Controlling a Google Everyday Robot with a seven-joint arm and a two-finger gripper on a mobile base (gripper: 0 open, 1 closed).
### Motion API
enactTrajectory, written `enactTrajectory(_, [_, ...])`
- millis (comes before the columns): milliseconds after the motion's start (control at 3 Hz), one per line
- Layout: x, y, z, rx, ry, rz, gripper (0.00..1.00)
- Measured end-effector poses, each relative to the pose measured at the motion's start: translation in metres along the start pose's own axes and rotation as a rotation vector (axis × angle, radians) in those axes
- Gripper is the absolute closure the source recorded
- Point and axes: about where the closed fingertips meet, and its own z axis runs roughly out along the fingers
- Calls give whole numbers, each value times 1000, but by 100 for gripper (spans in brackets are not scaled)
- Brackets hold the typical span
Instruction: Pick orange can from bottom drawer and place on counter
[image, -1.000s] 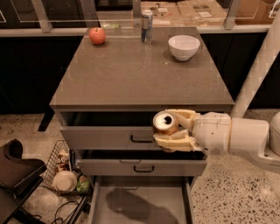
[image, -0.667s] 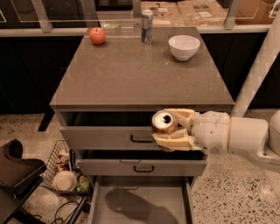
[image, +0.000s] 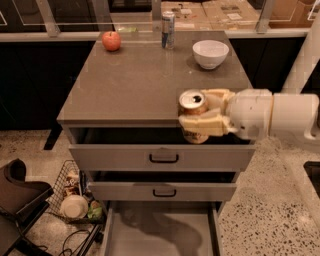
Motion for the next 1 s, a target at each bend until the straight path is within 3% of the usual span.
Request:
enactTrajectory(333, [-22,-43,-6,1,-12,35,100])
enactTrajectory(1000, [-27,-120,-22,-12,-86,54,100])
